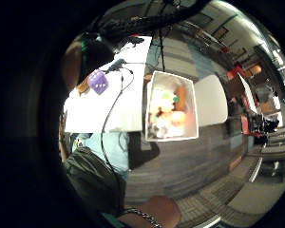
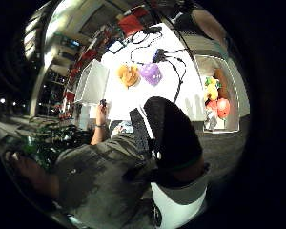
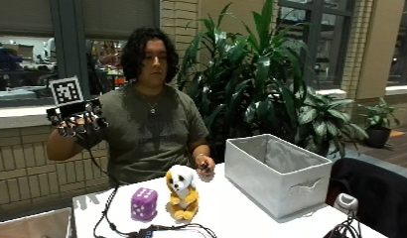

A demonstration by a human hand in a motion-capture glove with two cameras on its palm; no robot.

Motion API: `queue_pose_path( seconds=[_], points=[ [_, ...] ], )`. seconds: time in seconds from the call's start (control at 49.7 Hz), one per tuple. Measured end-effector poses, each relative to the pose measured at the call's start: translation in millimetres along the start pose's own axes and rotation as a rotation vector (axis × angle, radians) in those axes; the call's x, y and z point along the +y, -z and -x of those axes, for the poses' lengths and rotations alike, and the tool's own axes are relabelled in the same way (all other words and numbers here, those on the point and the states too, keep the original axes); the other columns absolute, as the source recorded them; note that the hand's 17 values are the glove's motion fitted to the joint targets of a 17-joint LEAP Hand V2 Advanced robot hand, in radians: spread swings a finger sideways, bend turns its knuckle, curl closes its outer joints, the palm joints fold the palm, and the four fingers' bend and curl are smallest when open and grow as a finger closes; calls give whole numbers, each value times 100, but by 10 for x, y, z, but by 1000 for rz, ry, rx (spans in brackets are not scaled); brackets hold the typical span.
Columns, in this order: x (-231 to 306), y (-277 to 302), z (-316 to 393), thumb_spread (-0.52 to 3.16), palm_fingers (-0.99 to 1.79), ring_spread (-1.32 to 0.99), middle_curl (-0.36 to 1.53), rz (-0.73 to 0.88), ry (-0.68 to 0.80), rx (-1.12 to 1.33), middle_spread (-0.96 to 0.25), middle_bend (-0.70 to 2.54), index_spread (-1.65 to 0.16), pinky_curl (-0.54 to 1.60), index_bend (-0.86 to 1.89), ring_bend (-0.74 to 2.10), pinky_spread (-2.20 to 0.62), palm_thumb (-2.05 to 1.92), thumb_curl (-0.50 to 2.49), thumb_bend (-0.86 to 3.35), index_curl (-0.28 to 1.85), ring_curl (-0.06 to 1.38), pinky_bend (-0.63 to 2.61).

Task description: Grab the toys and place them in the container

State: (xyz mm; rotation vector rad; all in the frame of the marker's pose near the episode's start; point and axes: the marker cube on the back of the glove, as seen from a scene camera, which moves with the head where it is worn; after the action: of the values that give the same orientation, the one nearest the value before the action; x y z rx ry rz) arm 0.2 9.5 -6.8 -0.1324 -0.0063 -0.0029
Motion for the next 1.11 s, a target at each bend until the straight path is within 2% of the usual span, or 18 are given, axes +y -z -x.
queue_pose_path(
  seconds=[0.161,0.322,0.362,0.443,0.604,0.724,0.825,0.966,1.107],
  points=[
    [-191,-87,-5,94,37,-11,6,-141,4,4,-6,17,-26,19,20,31,-2,-1,4,0,12,10,56],
    [-178,-146,66,121,34,-14,10,-19,30,-35,-7,18,-32,22,20,34,-2,-2,8,-1,17,12,59],
    [-203,-215,128,126,34,-15,11,8,-4,-52,-7,17,-33,23,20,35,-3,-2,9,-1,18,13,59],
    [-328,-421,311,133,35,-16,13,70,-80,-83,-8,18,-34,23,20,37,-3,-1,11,-1,20,13,60],
    [-909,-1118,634,144,39,-19,16,31,176,-142,-8,19,-36,25,21,42,-4,1,15,1,24,15,60],
    [-1307,-1627,860,151,40,-20,18,85,201,-188,-9,19,-36,26,22,43,-6,3,17,2,27,16,61],
    [-1600,-1996,962,156,40,-22,20,55,231,-191,-10,19,-36,27,24,41,-7,6,20,4,30,16,61],
    [-1660,-2417,1032,156,41,-23,22,108,247,-4,-13,18,-38,28,30,38,-7,14,23,7,34,16,61],
    [-1677,-2472,969,155,51,-25,23,-43,267,170,-17,18,-38,29,40,38,-12,18,25,9,39,17,63]
  ],
)
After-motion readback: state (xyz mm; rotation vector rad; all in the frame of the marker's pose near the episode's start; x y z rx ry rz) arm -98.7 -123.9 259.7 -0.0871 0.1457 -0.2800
